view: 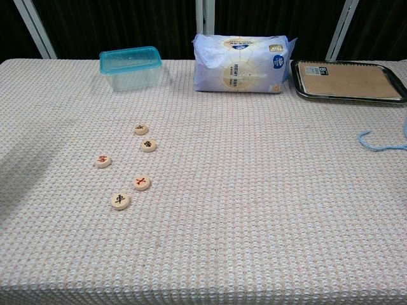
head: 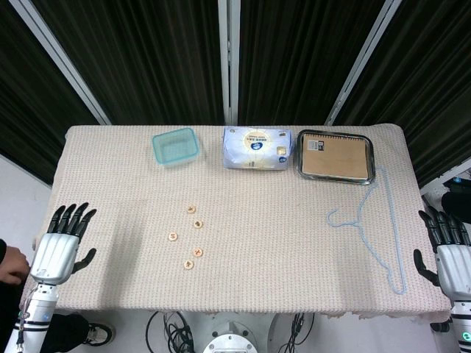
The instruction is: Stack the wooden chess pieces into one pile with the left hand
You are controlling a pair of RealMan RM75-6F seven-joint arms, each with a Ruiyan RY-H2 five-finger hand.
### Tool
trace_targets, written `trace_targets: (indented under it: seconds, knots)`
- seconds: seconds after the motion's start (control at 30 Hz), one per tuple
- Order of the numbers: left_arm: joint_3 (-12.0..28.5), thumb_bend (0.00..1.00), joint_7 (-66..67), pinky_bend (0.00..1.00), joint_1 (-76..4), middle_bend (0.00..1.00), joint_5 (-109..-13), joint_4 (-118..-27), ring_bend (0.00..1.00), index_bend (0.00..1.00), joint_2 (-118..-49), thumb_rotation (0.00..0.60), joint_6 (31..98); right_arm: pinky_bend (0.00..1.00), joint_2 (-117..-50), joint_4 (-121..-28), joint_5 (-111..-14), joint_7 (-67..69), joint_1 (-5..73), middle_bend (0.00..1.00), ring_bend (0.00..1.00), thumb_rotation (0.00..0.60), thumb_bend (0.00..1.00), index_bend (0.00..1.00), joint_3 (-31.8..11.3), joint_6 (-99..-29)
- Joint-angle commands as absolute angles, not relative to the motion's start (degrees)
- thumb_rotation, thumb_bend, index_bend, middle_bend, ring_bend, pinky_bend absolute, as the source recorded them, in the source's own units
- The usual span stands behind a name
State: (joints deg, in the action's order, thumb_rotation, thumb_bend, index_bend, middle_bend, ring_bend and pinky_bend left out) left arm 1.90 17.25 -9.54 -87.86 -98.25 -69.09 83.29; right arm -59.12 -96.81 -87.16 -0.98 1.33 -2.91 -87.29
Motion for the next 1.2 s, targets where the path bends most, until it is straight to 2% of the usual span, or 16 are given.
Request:
trace_targets:
  seconds: [0.03, 0.57, 0.97, 1.2]
  knots:
    - [1.87, 0.26, 17.2, 0.0, -9.57, 0.03, -87.82, -98.11, 0.0, 0.11, -69.21, 0.6, 83.17, 0.0, -59.08, -96.81, -87.13, -0.88, 1.29, 0.0, 0.0, 0.6, 0.43, 0.0, -2.94, -87.35]
    - [0.08, 0.26, 15.58, 0.0, -10.14, 0.02, -90.57, -98.33, 0.0, 0.13, -69.92, 0.6, 81.82, 0.0, -58.96, -96.76, -86.82, -0.58, 1.63, 0.0, 0.0, 0.6, 0.43, 0.0, -3.25, -86.89]
    - [-5.59, 0.26, 13.93, 0.0, -13.7, 0.02, -97.21, -100.05, 0.0, 0.15, -74.16, 0.6, 73.25, 0.0, -58.34, -96.41, -87.01, 1.83, 0.61, 0.0, 0.0, 0.6, 0.43, 0.0, -3.19, -88.52]
    - [-5.64, 0.26, 15.15, 0.0, -16.9, 0.04, -98.46, -98.7, 0.0, 0.19, -77.2, 0.6, 68.35, 0.0, -58.5, -96.42, -86.62, 1.4, 0.83, 0.0, 0.0, 0.6, 0.43, 0.0, -3.34, -88.0]
